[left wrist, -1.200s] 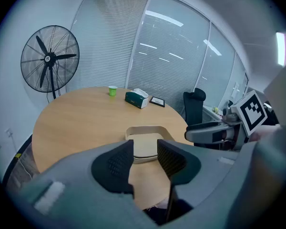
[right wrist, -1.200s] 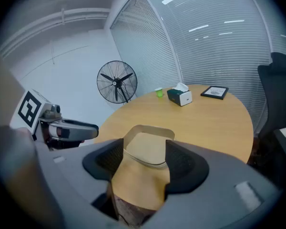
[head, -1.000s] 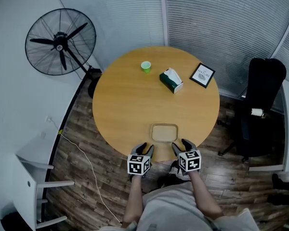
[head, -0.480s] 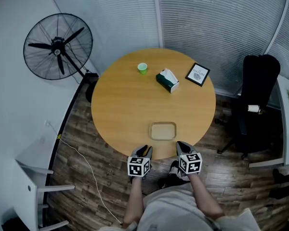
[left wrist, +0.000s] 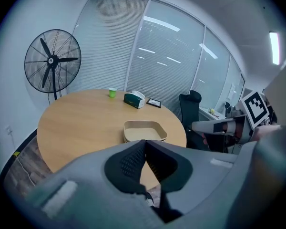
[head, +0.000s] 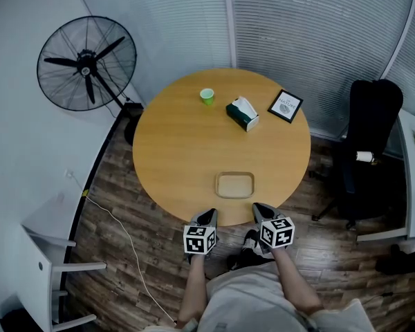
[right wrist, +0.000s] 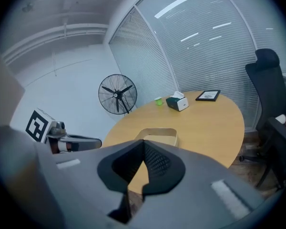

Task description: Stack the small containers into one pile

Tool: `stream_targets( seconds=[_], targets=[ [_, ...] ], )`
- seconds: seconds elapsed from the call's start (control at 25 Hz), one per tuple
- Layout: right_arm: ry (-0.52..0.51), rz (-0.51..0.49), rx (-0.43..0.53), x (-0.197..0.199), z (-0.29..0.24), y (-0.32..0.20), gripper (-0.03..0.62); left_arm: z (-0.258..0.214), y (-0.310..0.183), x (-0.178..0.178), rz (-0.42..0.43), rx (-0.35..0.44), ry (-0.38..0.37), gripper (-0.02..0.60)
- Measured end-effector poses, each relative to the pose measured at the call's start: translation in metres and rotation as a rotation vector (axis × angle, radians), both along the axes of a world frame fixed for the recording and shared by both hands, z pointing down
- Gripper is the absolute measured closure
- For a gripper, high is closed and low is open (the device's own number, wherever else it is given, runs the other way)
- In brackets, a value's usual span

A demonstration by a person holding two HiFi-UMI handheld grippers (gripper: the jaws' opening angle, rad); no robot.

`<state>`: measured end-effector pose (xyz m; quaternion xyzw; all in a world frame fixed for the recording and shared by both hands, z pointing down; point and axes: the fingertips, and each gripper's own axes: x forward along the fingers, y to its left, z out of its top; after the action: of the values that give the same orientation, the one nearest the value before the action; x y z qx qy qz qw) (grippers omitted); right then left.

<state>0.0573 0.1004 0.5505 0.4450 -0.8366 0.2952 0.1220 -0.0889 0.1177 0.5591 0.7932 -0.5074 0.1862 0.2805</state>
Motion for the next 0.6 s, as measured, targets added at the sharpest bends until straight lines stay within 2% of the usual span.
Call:
stream_targets(
  seconds=[0.6],
  targets=[
    [0.04,-0.039,-0.007,-0.0004,0.0024,0.0097,0.594,-0.0041,0.0045,0.0051,0.009,0.007,0.007,0.575]
  ],
)
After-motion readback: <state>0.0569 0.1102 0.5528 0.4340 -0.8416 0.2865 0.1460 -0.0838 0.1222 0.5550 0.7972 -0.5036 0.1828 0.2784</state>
